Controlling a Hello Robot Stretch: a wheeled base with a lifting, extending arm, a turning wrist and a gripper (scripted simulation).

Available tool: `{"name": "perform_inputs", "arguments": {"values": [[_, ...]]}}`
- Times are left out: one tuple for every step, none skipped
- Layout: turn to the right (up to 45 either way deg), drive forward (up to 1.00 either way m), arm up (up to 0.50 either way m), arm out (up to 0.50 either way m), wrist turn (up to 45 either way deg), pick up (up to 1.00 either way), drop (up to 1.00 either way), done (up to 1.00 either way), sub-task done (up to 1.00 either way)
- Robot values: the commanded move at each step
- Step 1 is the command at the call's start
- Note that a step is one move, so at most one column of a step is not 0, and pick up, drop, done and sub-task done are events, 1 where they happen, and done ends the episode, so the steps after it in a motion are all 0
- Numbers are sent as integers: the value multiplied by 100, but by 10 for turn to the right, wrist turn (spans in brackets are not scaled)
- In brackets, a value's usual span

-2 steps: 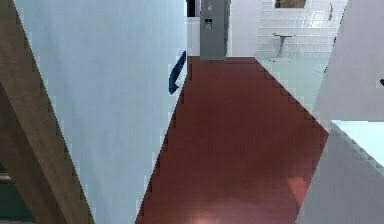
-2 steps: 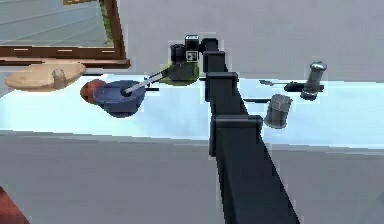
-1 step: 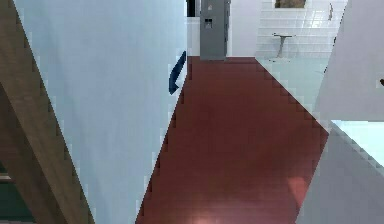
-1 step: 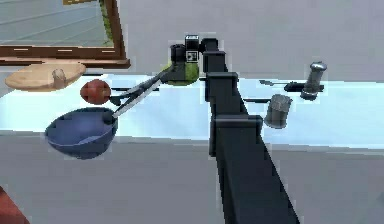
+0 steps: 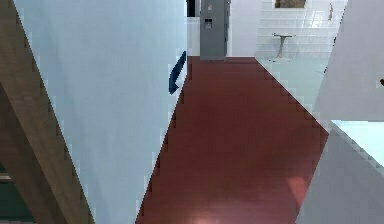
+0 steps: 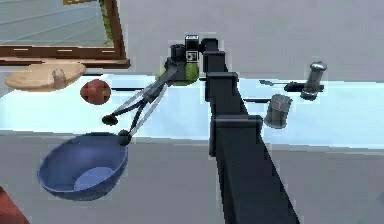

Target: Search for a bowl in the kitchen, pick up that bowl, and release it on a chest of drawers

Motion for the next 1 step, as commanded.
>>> {"name": "perform_inputs", "arguments": {"values": [[0, 0, 0, -44, 0, 0, 0, 0, 0]]}}
